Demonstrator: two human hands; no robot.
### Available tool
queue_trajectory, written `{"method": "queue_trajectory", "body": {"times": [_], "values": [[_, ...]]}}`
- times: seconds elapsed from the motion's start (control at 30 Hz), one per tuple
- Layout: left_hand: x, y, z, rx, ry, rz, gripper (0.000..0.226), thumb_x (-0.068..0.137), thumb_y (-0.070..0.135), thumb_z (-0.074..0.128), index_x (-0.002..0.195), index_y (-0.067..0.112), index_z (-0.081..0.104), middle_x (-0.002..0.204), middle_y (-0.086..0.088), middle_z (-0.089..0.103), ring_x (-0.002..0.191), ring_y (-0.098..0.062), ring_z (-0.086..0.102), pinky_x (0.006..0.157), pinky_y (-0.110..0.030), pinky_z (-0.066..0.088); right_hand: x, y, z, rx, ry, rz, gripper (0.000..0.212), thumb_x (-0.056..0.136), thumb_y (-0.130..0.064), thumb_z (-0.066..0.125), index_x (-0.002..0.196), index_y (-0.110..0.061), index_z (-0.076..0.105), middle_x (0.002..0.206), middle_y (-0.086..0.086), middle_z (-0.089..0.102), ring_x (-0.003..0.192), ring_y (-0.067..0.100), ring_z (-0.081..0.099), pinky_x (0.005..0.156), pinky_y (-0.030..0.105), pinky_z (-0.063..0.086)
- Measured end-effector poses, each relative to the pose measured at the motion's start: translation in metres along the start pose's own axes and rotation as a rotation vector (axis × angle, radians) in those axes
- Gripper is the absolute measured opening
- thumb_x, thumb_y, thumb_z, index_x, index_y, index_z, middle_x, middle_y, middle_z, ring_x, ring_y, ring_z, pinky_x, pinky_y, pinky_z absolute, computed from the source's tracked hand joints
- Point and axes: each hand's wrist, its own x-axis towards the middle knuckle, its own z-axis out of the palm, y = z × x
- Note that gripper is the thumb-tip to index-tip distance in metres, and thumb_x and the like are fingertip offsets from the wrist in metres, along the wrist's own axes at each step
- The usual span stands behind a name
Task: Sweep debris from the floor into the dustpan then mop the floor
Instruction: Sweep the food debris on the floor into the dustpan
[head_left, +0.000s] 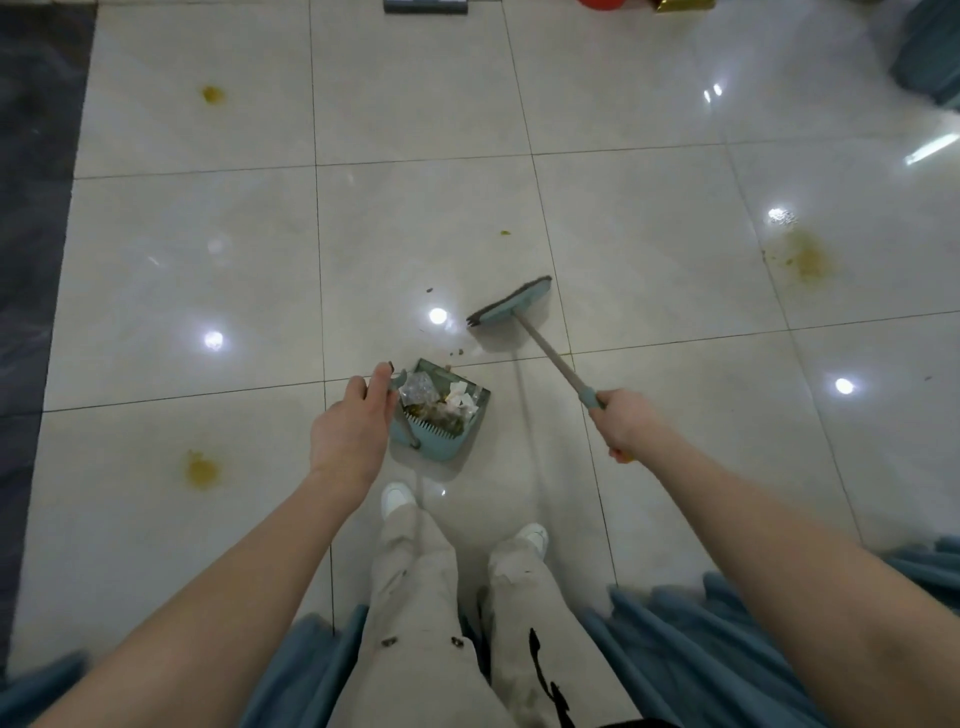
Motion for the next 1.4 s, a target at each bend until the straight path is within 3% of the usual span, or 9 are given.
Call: {"method": "queue_trajectory", "body": {"times": [0.2, 0.43, 0.6, 0.7, 0.87, 0.97, 1.13, 1.3, 1.4], "values": [[0.004, -0.003, 0.001, -0.035, 0.004, 0.000, 0.039, 0.102, 0.038, 0.027, 0.137, 0.022, 0.031, 0.104, -0.009, 0.052, 0.057, -0.029, 0.049, 0.047, -0.032, 0.038, -0.010, 0.000, 0.038, -0.105, -0.077, 0.020, 0.032, 0.095, -0.007, 0.037, 0.120, -0.005, 0.056, 0.079, 0.017, 0.061, 0.044, 0.025, 0.063, 0.039, 0.033, 0.055], [0.005, -0.002, 0.001, -0.039, 0.016, 0.008, 0.036, 0.101, 0.040, 0.025, 0.133, 0.024, 0.029, 0.099, -0.008, 0.052, 0.055, -0.030, 0.052, 0.045, -0.032, 0.040, -0.050, 0.044, 0.031, -0.357, -0.200, -0.091, 0.035, 0.099, -0.019, 0.037, 0.133, -0.016, 0.048, 0.084, 0.012, 0.060, 0.055, 0.026, 0.067, 0.046, 0.038, 0.059], [0.002, -0.003, 0.002, -0.060, 0.015, -0.002, 0.036, 0.101, 0.040, 0.028, 0.133, 0.025, 0.031, 0.100, -0.008, 0.052, 0.057, -0.031, 0.052, 0.047, -0.032, 0.040, -0.057, 0.055, -0.006, -0.344, -0.140, -0.163, 0.029, 0.100, -0.024, 0.041, 0.125, -0.018, 0.056, 0.074, 0.009, 0.061, 0.039, 0.020, 0.058, 0.038, 0.031, 0.054], [0.000, -0.005, 0.003, -0.062, 0.021, -0.008, 0.037, 0.101, 0.040, 0.028, 0.134, 0.025, 0.032, 0.100, -0.008, 0.051, 0.056, -0.030, 0.050, 0.048, -0.032, 0.040, -0.060, 0.057, -0.018, -0.291, -0.081, -0.172, 0.031, 0.101, -0.025, 0.044, 0.129, -0.019, 0.056, 0.074, 0.009, 0.061, 0.040, 0.020, 0.057, 0.035, 0.028, 0.050], [-0.002, -0.004, 0.002, -0.058, 0.017, 0.004, 0.037, 0.102, 0.038, 0.029, 0.135, 0.023, 0.033, 0.100, -0.009, 0.052, 0.056, -0.030, 0.051, 0.046, -0.032, 0.042, -0.050, 0.041, -0.007, -0.218, -0.008, -0.156, 0.028, 0.101, -0.020, 0.042, 0.124, -0.013, 0.057, 0.072, 0.010, 0.058, 0.034, 0.018, 0.053, 0.030, 0.022, 0.040], [-0.003, -0.004, 0.002, -0.061, 0.020, 0.006, 0.035, 0.102, 0.038, 0.028, 0.134, 0.024, 0.031, 0.101, -0.008, 0.052, 0.055, -0.027, 0.049, 0.046, -0.031, 0.043, -0.039, 0.024, 0.006, -0.222, 0.017, -0.114, 0.025, 0.101, -0.018, 0.040, 0.117, -0.011, 0.058, 0.076, 0.012, 0.058, 0.037, 0.023, 0.055, 0.032, 0.026, 0.045], [-0.003, -0.005, 0.000, -0.067, 0.021, 0.023, 0.036, 0.101, 0.037, 0.030, 0.134, 0.022, 0.032, 0.100, -0.010, 0.052, 0.056, -0.031, 0.054, 0.046, -0.033, 0.046, -0.041, 0.020, 0.026, -0.265, -0.047, -0.046, 0.030, 0.098, -0.010, 0.037, 0.120, -0.007, 0.057, 0.083, 0.015, 0.060, 0.046, 0.028, 0.060, 0.045, 0.037, 0.057], [0.000, -0.003, 0.000, -0.062, 0.037, 0.044, 0.037, 0.100, 0.037, 0.030, 0.133, 0.020, 0.035, 0.096, -0.010, 0.051, 0.051, -0.028, 0.047, 0.044, -0.029, 0.036, -0.069, 0.050, 0.026, -0.431, -0.097, -0.062, 0.031, 0.100, -0.016, 0.039, 0.128, -0.013, 0.051, 0.084, 0.006, 0.055, 0.052, 0.013, 0.049, 0.055, 0.029, 0.053], [0.001, -0.002, -0.001, -0.074, 0.026, 0.041, 0.037, 0.101, 0.035, 0.032, 0.134, 0.019, 0.037, 0.096, -0.010, 0.050, 0.049, -0.028, 0.046, 0.044, -0.027, 0.034, -0.083, 0.057, 0.018, -0.467, -0.124, -0.078, 0.031, 0.101, -0.020, 0.041, 0.129, -0.015, 0.052, 0.088, 0.007, 0.058, 0.051, 0.014, 0.054, 0.044, 0.024, 0.050]]}}
